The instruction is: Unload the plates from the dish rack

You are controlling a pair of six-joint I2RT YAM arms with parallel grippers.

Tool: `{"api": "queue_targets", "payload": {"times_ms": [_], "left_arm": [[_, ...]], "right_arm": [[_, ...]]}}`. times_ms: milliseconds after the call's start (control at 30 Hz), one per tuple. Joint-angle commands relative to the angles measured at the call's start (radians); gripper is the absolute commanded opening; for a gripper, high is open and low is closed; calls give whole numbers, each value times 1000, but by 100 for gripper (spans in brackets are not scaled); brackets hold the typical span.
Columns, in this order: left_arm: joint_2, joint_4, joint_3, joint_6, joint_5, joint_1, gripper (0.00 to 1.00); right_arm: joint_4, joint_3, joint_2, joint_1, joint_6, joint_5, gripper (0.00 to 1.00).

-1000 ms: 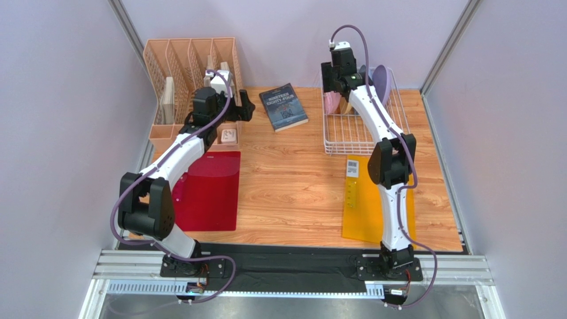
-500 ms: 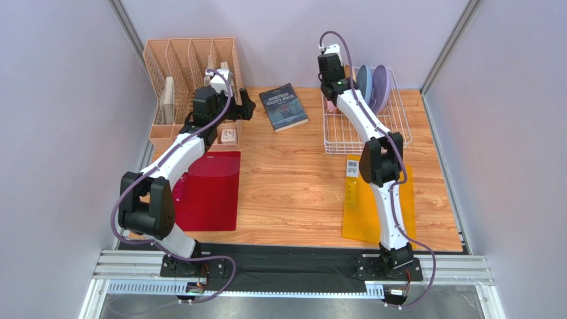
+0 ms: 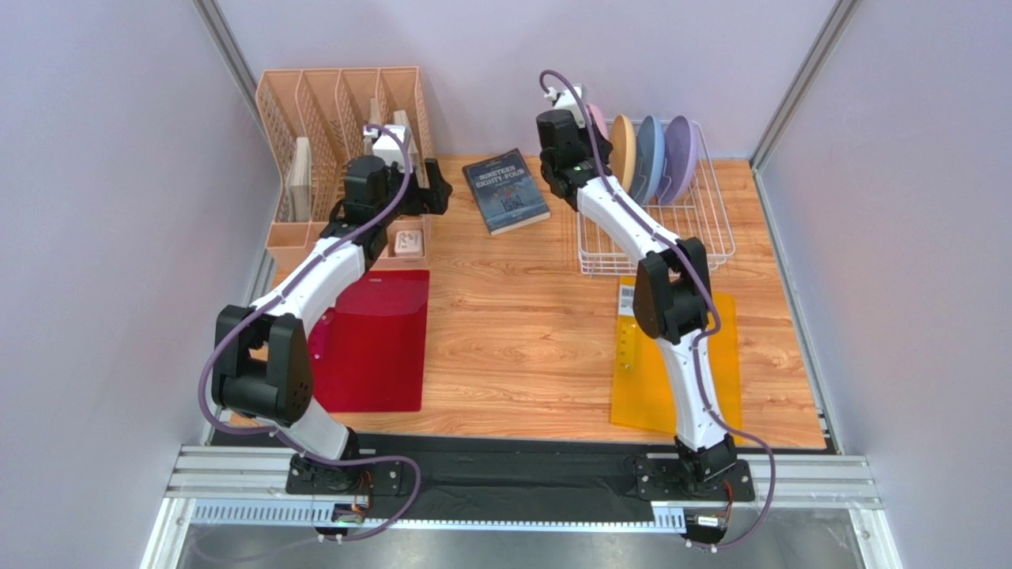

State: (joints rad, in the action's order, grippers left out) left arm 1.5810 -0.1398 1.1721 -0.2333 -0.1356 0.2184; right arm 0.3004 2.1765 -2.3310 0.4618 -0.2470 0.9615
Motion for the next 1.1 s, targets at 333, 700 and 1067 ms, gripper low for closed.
{"api": "queue_targets", "payload": {"times_ms": [333, 700, 1067], "left_arm": [[28, -84, 4, -158, -284, -82, 100], [74, -452, -58, -397, -551, -80, 97], [89, -616, -163, -459, -573, -41, 94]], "right_arm": [[23, -263, 481, 54, 129, -61, 0], [181, -529, 748, 5, 435, -686, 0], [120, -656, 796, -69, 617, -1086, 0]]}}
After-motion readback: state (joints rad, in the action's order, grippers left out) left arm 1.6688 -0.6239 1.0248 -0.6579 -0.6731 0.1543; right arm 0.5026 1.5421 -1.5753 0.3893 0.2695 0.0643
